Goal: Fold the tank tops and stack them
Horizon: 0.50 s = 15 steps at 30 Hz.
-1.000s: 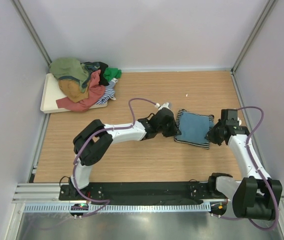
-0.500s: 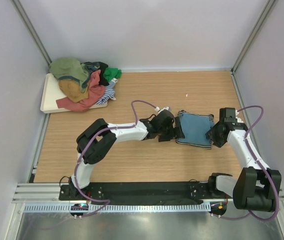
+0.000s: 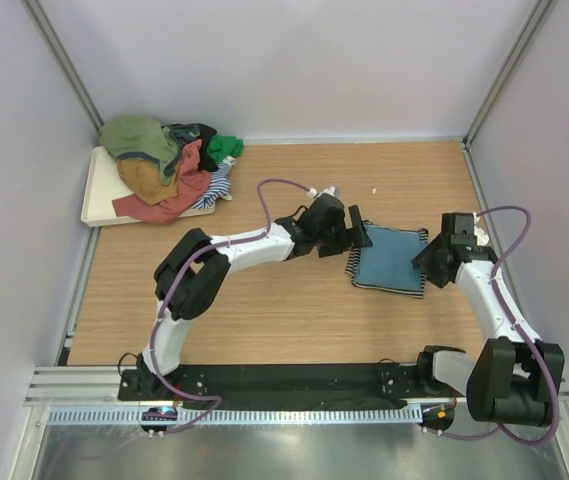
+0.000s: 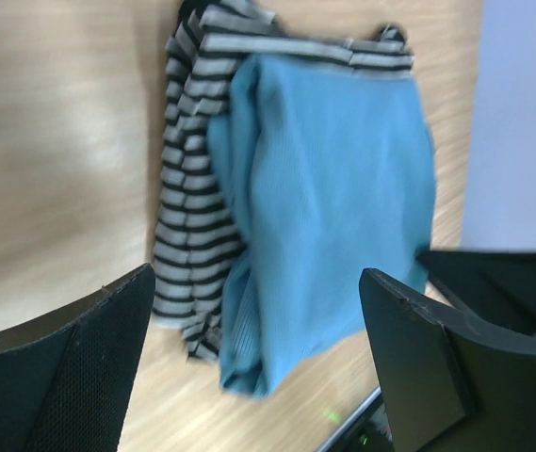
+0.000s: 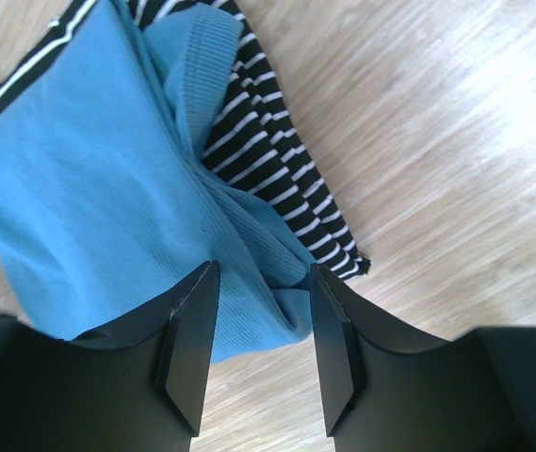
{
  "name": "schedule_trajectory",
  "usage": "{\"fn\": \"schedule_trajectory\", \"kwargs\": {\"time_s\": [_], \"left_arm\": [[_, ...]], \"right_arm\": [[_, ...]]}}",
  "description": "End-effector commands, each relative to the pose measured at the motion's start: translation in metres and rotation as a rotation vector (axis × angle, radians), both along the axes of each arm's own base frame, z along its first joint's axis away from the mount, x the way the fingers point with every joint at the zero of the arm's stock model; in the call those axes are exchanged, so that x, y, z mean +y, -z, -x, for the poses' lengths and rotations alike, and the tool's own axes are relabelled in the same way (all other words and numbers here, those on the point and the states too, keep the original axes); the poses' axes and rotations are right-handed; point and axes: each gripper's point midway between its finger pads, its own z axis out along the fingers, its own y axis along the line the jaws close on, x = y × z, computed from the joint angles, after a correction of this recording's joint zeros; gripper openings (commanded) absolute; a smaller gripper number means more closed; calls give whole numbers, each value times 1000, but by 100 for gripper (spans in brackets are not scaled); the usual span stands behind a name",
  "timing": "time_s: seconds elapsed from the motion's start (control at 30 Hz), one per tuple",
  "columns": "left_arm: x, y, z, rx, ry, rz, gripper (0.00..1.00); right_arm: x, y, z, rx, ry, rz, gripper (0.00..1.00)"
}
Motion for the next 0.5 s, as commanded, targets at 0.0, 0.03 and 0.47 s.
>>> {"fn": "schedule_trajectory", "kwargs": {"time_s": [0.0,0.03,0.47], "left_arm": [[-16,0,-18,-28,12,4,89],[-17,3,-19,-21,11,-2,88],[-27,59,-24,96,11,-26,30]], "right_arm": [[1,-28,-24,-125,-26,0,49],[1,-29,-25,-128,-28,-2,49],[6,-47,-30,-190,-47,-19,49]]}}
